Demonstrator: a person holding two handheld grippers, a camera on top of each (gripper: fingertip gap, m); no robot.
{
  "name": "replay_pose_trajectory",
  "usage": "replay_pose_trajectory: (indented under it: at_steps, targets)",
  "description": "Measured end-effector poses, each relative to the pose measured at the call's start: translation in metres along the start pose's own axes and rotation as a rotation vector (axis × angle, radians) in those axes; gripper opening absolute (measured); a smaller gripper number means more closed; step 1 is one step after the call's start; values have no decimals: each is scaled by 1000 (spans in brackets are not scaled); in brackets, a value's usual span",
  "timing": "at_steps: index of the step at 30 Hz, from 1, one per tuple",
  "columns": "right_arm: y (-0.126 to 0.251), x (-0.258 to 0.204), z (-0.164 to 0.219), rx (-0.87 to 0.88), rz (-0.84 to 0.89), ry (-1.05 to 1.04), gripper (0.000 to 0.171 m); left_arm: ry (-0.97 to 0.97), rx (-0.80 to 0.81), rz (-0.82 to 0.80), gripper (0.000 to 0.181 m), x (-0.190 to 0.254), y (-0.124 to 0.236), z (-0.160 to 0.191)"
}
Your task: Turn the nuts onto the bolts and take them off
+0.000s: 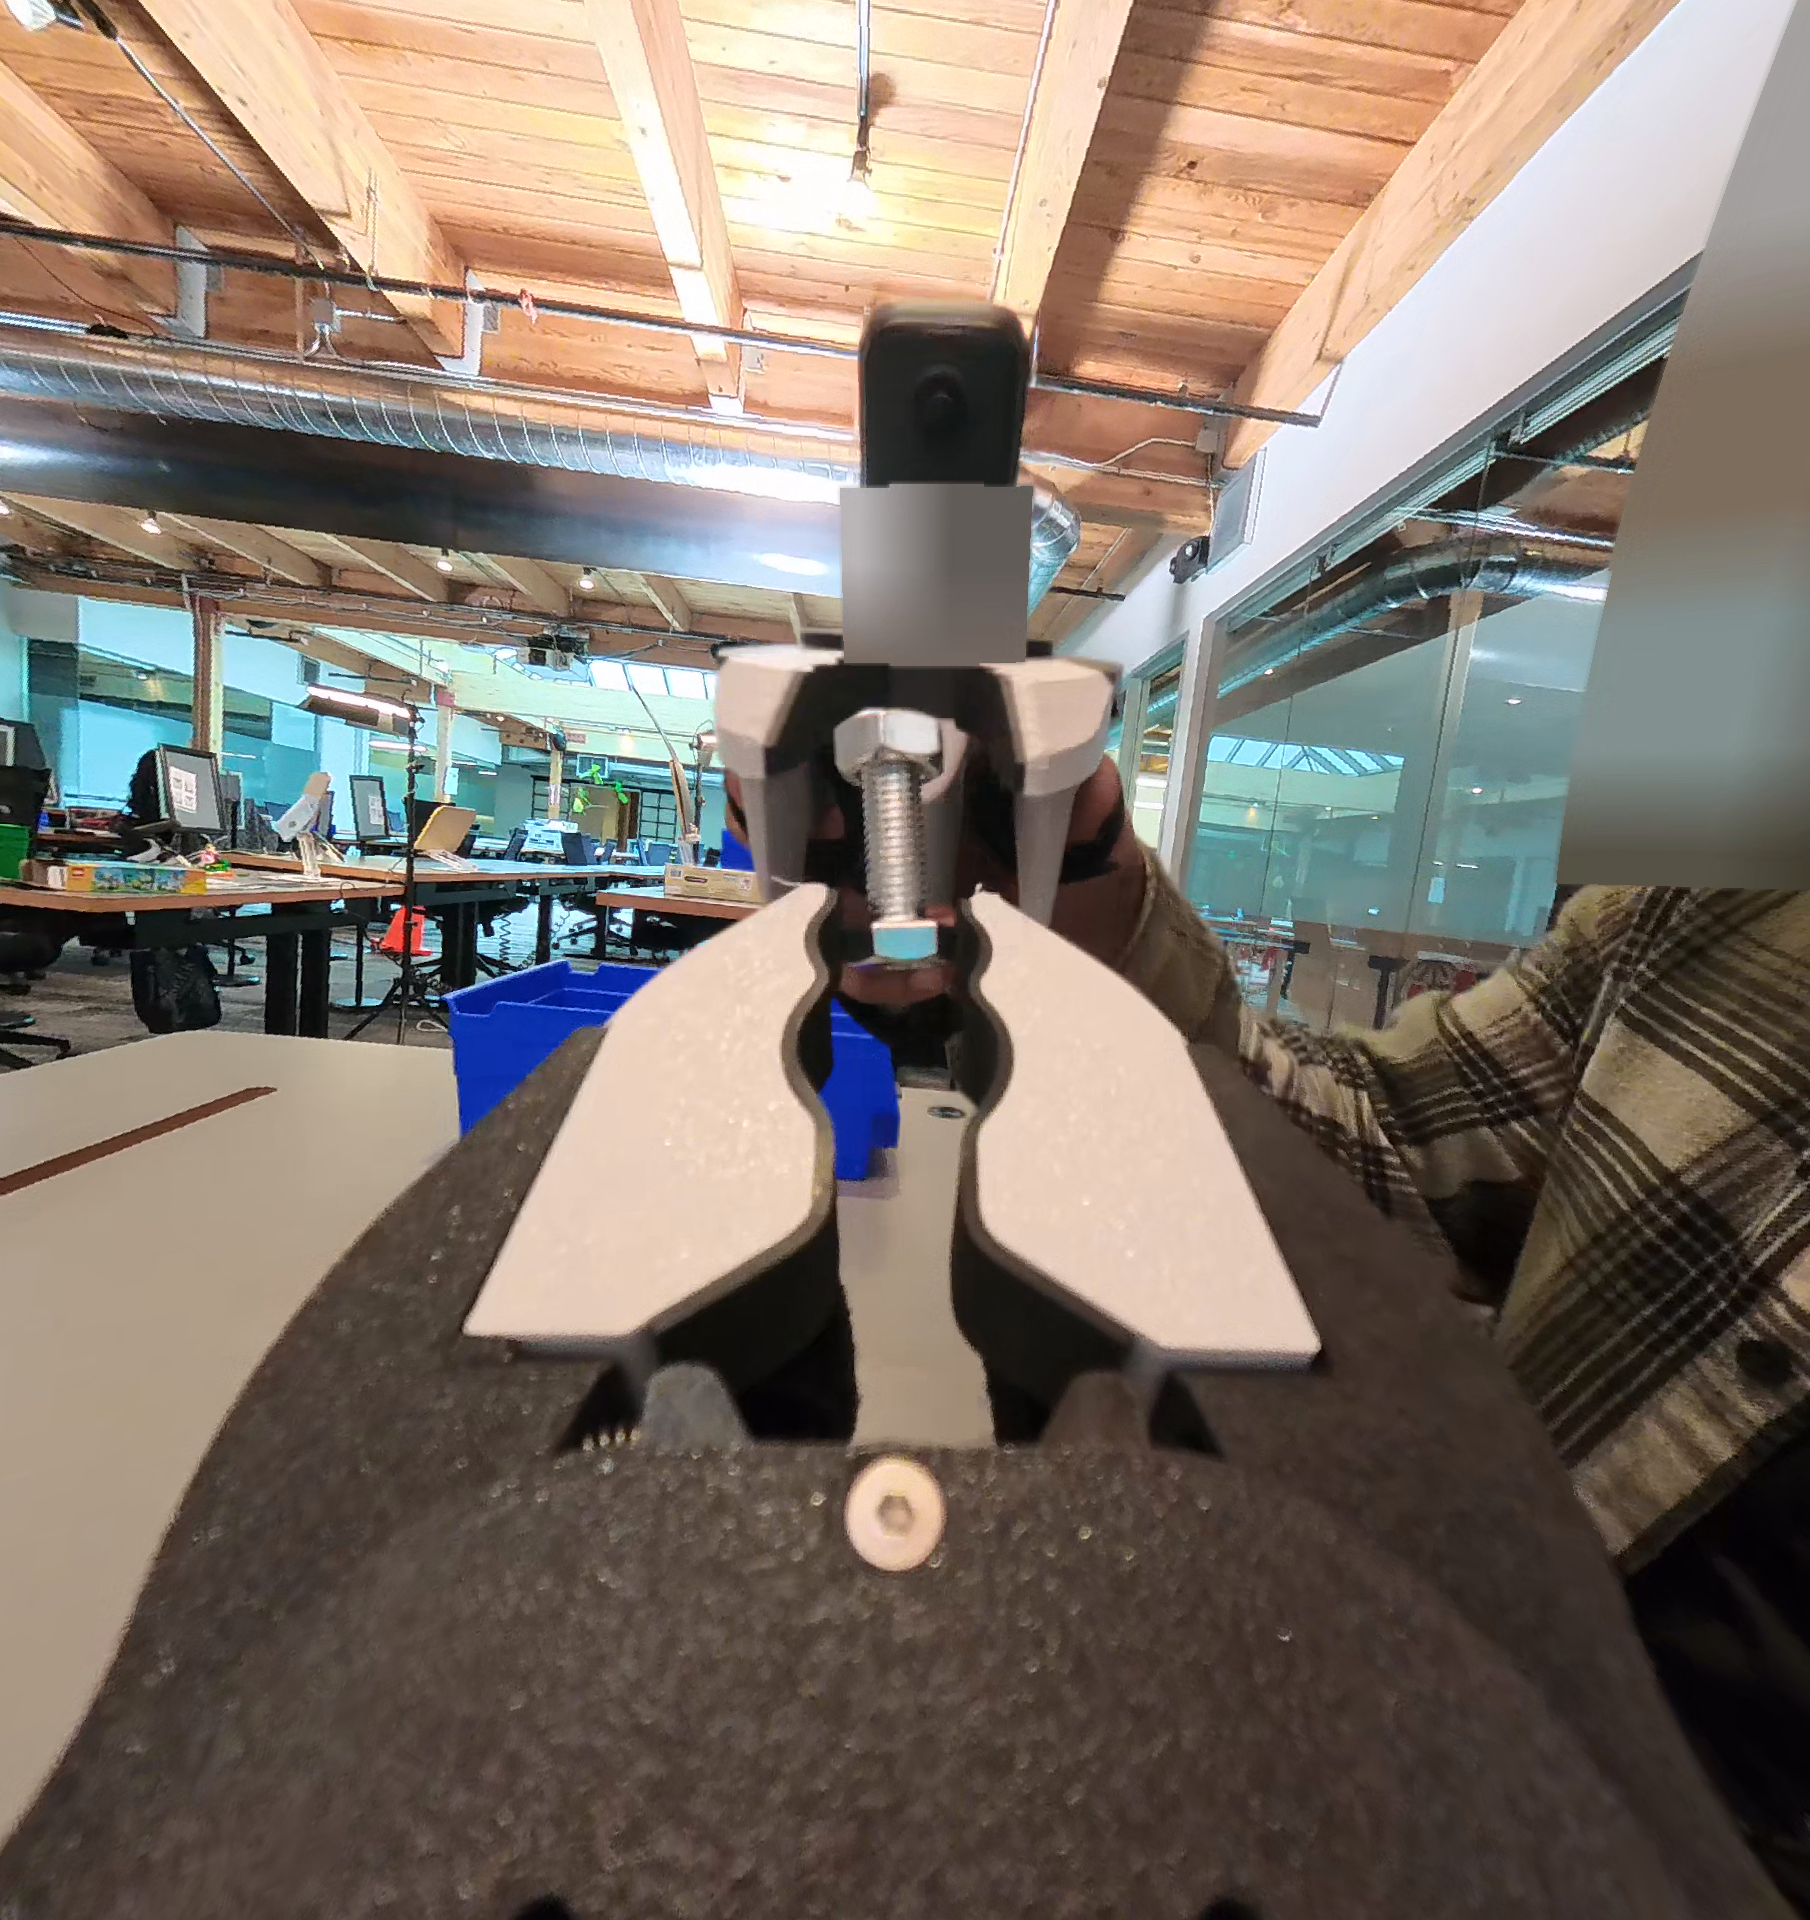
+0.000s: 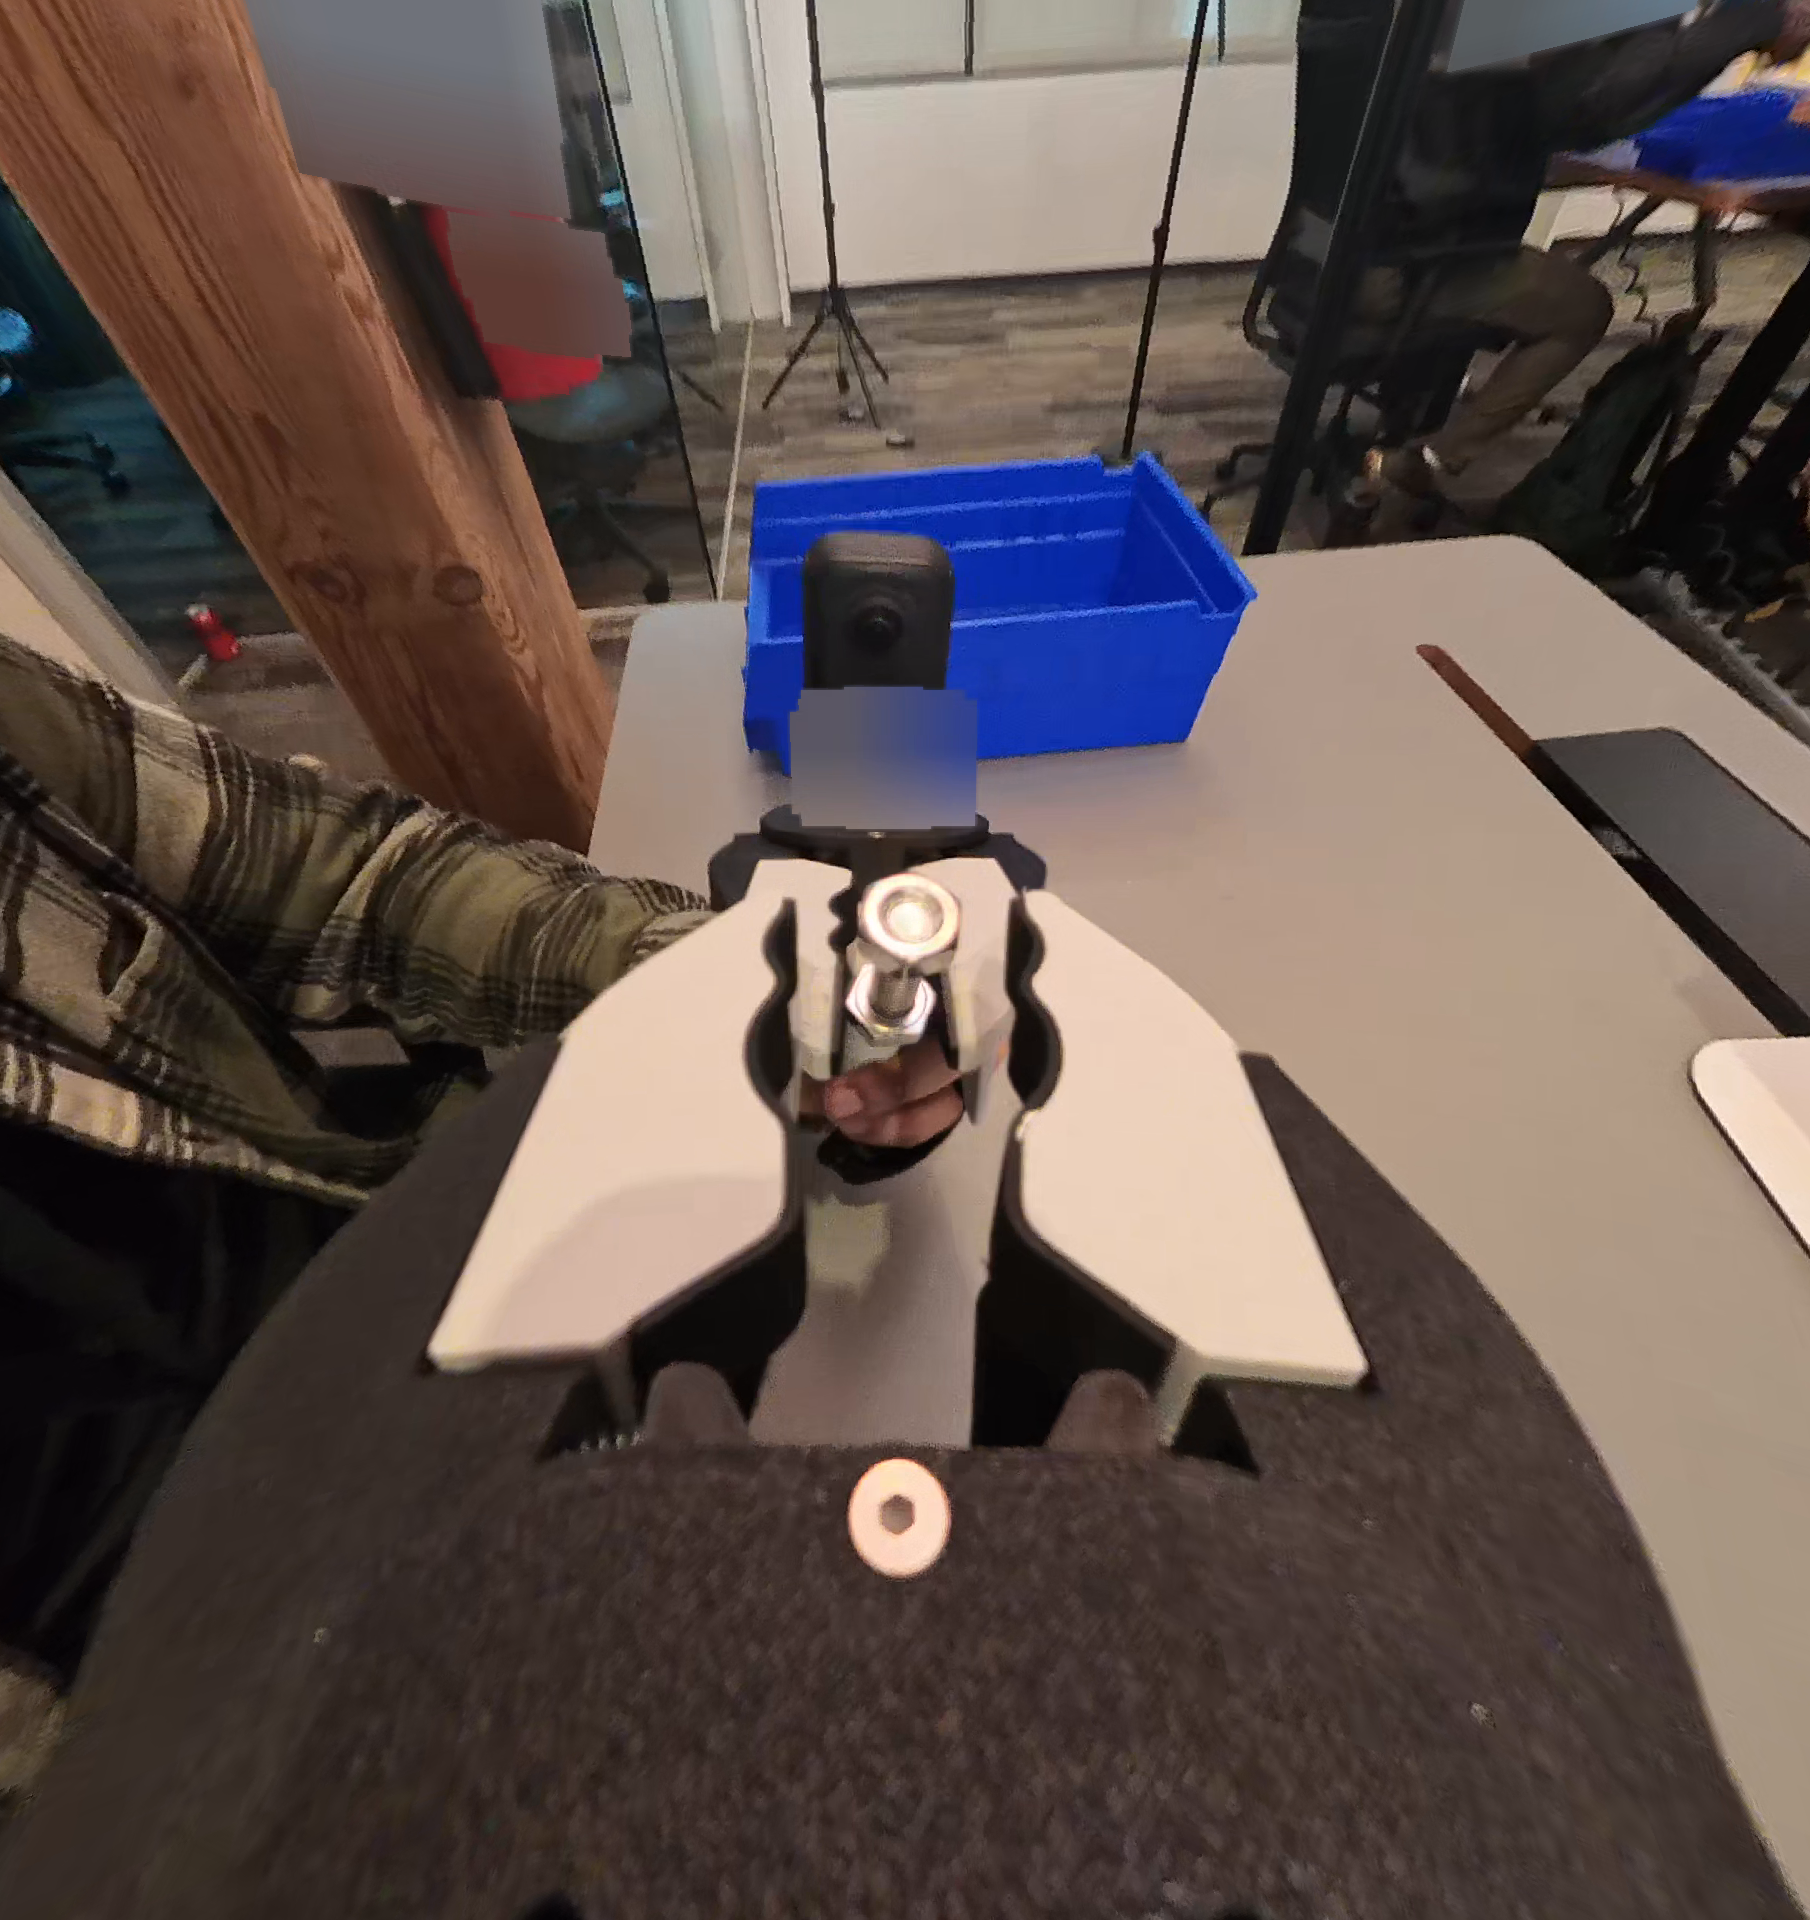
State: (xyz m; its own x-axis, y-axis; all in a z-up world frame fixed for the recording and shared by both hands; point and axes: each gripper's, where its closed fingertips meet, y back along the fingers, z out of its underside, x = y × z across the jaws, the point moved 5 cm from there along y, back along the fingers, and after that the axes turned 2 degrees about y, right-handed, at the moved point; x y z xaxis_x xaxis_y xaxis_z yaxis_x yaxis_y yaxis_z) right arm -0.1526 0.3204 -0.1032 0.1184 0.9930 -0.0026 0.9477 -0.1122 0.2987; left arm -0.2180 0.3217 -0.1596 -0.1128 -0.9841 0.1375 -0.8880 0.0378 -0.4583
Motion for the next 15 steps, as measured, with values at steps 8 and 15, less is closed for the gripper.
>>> replay_pose_trajectory:
  at_steps: [8,15]
  targets:
    - [10,1,-11,-554,-105,-188,46,-64,-39,-52,20,-2,-1,3]
    - [-3,7,-15,-664,-156,-409,26,-114,-72,-79,20,0,-3,5]
